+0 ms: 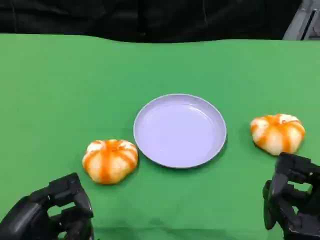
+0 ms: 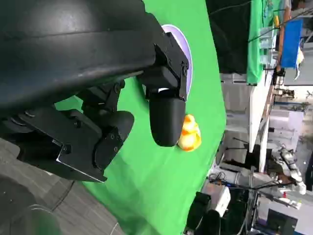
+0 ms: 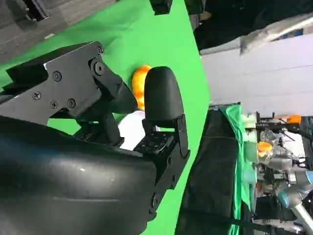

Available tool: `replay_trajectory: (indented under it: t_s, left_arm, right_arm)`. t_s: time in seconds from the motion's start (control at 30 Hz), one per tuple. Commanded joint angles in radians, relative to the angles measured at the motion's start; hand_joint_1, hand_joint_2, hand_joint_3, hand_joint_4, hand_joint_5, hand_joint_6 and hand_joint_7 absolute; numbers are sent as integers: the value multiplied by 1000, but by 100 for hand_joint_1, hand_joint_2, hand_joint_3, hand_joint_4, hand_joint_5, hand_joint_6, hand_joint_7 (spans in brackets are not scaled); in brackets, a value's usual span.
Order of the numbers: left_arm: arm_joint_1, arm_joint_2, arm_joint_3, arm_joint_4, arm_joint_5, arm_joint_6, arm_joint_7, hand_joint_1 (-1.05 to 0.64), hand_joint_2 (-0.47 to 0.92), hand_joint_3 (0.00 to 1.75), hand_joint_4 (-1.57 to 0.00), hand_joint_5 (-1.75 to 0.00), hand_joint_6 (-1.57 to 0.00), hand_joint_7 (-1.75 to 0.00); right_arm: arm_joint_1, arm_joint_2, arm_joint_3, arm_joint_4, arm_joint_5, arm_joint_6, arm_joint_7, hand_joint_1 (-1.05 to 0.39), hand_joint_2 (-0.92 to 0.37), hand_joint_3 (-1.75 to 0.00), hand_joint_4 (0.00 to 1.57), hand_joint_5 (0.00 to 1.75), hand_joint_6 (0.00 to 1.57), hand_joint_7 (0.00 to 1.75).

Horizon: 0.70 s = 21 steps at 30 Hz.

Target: Grasp the bread from the table and place it into the plate.

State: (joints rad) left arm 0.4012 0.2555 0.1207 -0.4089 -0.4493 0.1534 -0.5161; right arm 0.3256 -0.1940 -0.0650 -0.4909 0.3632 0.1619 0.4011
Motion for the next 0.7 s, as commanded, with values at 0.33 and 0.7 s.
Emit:
replay_trajectory:
  t_s: [0.33,0.7]
  left_arm:
    - [0,14,3,5,16,-11,-8,5,63,119,-67,-175,-56,-155]
    - [5,-40,-48,108,497,-492,185,-38,84,35,-52,-62,-67,-41]
  right_arm:
    - [3,-11,0,-5,-2,-9,-1,5,-62,-116,85,175,73,161]
    - [-11,-11,-9,27,8,-25,14,6,-60,-121,86,175,74,160]
